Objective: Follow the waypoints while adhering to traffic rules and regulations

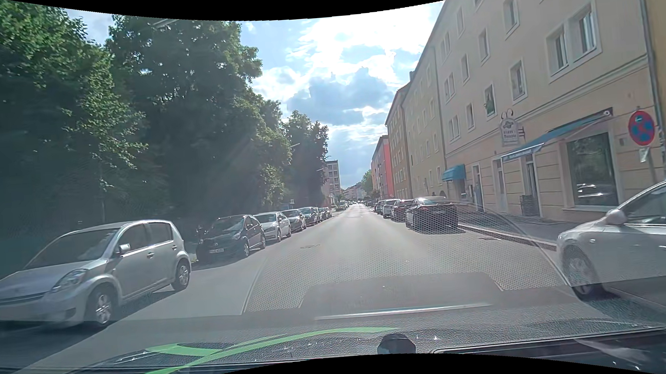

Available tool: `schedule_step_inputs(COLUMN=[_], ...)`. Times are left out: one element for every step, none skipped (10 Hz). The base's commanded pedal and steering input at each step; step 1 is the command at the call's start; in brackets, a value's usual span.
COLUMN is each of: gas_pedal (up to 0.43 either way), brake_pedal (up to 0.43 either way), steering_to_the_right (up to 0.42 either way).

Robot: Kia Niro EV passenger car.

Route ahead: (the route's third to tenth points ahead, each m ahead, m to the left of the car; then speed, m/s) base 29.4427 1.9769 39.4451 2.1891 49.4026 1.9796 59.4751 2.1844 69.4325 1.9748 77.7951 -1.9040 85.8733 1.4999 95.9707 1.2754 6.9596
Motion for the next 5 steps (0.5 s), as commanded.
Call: schedule_step_inputs(gas_pedal=[0.098, 0.098, 0.087, 0.087, 0.087], brake_pedal=[0.000, 0.000, 0.000, 0.000, 0.000], steering_to_the_right=[0.001, 0.000, 0.001, 0.001, 0.001])
